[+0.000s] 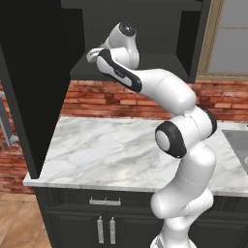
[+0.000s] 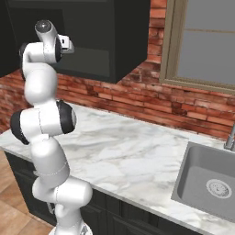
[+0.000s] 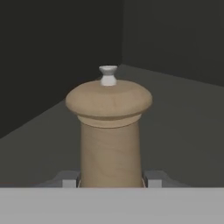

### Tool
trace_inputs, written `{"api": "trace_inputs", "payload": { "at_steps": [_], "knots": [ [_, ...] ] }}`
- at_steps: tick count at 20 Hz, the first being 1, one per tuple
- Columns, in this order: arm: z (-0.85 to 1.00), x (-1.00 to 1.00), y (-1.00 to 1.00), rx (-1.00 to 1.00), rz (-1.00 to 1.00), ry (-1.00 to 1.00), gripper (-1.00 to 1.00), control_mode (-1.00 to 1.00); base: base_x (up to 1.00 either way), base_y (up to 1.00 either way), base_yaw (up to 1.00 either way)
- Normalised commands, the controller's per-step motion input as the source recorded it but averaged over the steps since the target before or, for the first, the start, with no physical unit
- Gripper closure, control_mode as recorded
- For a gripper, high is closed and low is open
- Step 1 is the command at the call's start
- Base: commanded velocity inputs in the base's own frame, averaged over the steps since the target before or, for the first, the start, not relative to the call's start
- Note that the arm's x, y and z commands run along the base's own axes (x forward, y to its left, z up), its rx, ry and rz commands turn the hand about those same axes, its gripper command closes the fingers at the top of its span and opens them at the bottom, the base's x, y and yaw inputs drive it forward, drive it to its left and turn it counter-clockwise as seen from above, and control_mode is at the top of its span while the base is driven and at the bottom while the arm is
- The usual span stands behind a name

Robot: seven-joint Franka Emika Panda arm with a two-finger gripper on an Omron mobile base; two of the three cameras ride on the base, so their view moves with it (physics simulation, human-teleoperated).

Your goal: Take 2 condiments from the cabinet and move them on the counter near the stove.Make sure the condiments are lined up with each other, next to each other.

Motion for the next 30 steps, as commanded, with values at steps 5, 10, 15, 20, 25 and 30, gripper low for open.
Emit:
{"api": "trace_inputs", "payload": {
  "at_steps": [5, 10, 15, 20, 25, 30],
  "knots": [
    [-0.02, -0.82, 0.00, 0.00, 0.00, -0.04, 1.00, -1.00, 0.00, 0.00, 0.00],
    [0.00, -1.00, -0.04, 0.00, -0.01, -0.14, 1.00, -1.00, 0.00, 0.00, 0.00],
    [0.01, -1.00, -0.44, 0.01, 0.00, -0.13, 1.00, -1.00, 0.00, 0.00, 0.00],
    [0.11, -1.00, -0.61, 0.07, 0.00, -0.05, 1.00, -1.00, 0.00, 0.00, 0.00],
    [0.16, -1.00, -0.50, 0.08, 0.00, 0.00, 1.00, -1.00, 0.00, 0.00, 0.00],
    [0.15, -1.00, -0.39, 0.06, 0.00, 0.00, 1.00, -1.00, 0.00, 0.00, 0.00]
  ]
}}
